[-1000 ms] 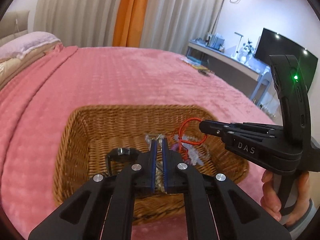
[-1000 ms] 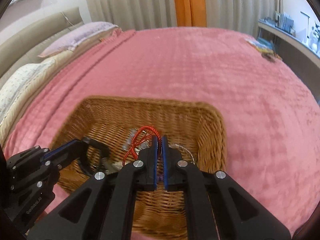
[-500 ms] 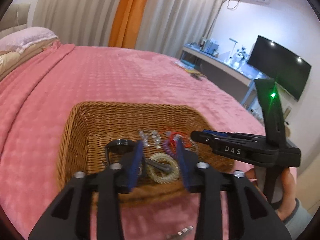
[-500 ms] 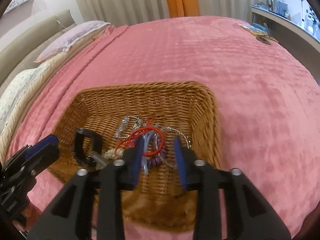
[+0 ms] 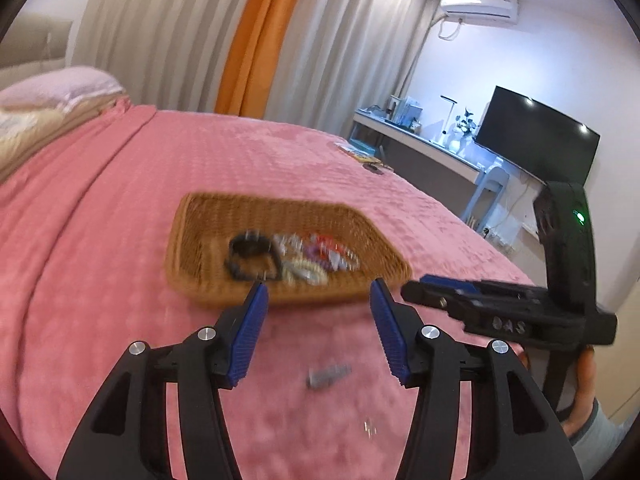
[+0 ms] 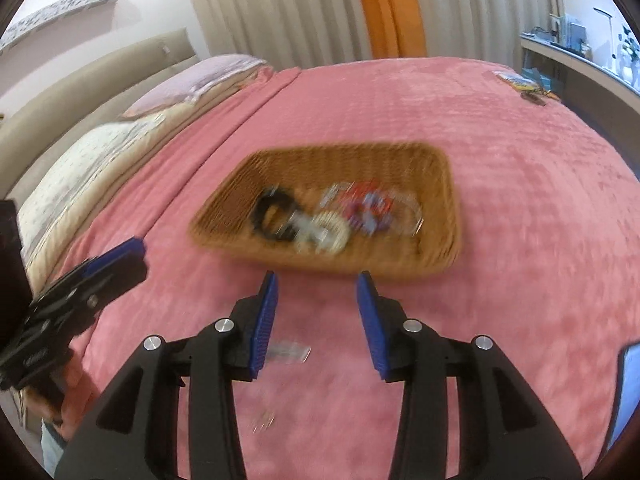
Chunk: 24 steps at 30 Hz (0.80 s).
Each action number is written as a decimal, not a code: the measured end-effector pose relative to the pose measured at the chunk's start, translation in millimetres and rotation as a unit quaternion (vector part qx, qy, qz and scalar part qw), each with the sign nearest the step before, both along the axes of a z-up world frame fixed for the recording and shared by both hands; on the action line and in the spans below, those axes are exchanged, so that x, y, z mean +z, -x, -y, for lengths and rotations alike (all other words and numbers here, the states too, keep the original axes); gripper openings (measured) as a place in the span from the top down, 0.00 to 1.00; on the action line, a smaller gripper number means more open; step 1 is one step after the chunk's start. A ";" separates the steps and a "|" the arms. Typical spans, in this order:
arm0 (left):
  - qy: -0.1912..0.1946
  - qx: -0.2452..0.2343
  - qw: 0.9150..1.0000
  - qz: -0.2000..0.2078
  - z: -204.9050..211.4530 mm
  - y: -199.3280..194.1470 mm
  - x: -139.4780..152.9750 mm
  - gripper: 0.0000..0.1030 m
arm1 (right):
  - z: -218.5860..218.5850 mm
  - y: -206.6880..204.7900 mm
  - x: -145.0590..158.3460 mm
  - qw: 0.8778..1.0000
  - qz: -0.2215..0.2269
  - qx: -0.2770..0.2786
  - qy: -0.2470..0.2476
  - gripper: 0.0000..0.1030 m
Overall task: Organize jewelry
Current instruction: 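Grasp the silver key with the left tool while the right tool grasps the small silver earring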
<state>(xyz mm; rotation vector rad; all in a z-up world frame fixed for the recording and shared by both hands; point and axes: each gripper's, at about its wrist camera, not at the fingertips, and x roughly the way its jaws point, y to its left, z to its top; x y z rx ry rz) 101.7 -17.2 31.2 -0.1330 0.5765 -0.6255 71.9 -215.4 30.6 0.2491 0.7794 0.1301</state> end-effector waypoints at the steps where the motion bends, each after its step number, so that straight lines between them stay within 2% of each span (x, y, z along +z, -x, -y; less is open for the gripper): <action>1: 0.004 0.003 1.000 -0.008 -5.3 6.8 -7.4 0.50 | -7.9 10.3 -4.7 1.000 -0.003 0.004 0.003 0.63; 5: -0.002 0.022 0.999 -0.043 -17.9 20.3 -35.0 0.50 | -33.4 38.1 -25.6 1.000 -0.018 0.021 0.007 0.63; 11: -0.049 0.049 0.995 -0.075 -18.9 23.5 -65.4 0.50 | -65.8 59.1 -57.9 0.998 -0.050 0.038 0.019 0.63; 16: -0.054 0.045 0.994 -0.083 -18.9 22.7 -71.0 0.50 | -78.2 54.1 -73.5 0.996 -0.069 0.036 0.032 0.64; 24: -0.075 0.027 0.993 -0.088 -5.5 23.2 -79.8 0.50 | -75.7 47.9 -80.7 0.996 -0.079 0.021 0.032 0.64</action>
